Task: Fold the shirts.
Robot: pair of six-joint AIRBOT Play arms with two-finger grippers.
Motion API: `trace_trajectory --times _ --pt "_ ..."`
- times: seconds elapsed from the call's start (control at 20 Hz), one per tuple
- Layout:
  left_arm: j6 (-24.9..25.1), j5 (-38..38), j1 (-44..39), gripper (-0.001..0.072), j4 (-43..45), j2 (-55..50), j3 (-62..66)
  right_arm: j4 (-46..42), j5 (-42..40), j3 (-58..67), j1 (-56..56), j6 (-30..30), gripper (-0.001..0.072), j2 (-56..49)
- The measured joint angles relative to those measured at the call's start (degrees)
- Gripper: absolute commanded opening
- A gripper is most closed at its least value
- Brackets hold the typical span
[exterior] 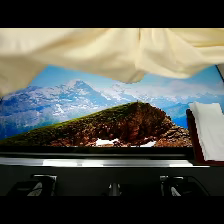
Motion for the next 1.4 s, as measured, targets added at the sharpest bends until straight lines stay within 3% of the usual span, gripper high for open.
trace_trajectory --times 0.35,0.6,0.75,1.1,1.15,1.25,1.3,1.4 --pt "2.43 -9.44 0.83 0.0030 4.48 0.20 -3.93 -7.02 10.69 1.68 0.00 -1.60 0.0021 -1.09" --pt "3.04 -9.90 -0.04 0.0030 -1.05 0.22 -19.02 -7.91 16.17 -8.74 -0.02 -2.14 0.0021 -4.76" --pt "3.15 -5.05 -1.51 0.0030 -3.08 0.17 -29.68 -7.69 11.21 -17.94 -0.02 -2.64 0.0021 -8.39" --pt "3.21 7.17 -2.99 0.0031 -7.65 -6.29 -45.09 -4.44 -12.02 -24.55 -0.11 2.71 0.0022 -29.16" --pt "3.21 8.83 -2.99 0.0031 -8.63 -7.87 -45.79 -2.69 -14.99 -24.79 -0.11 4.52 0.0075 -32.52" --pt "3.21 11.91 -3.10 0.0031 -10.99 -11.06 -46.77 2.14 -18.75 -25.05 -0.11 7.63 0.0565 -37.42" --pt "3.23 12.98 -3.10 0.0031 -11.93 -12.15 -47.04 5.20 -19.80 -25.07 -0.11 8.11 0.0607 -39.04" --pt "3.52 14.47 -3.13 0.0031 -13.20 -13.49 -47.36 11.82 -18.62 -24.74 -0.11 6.49 0.0607 -40.37"
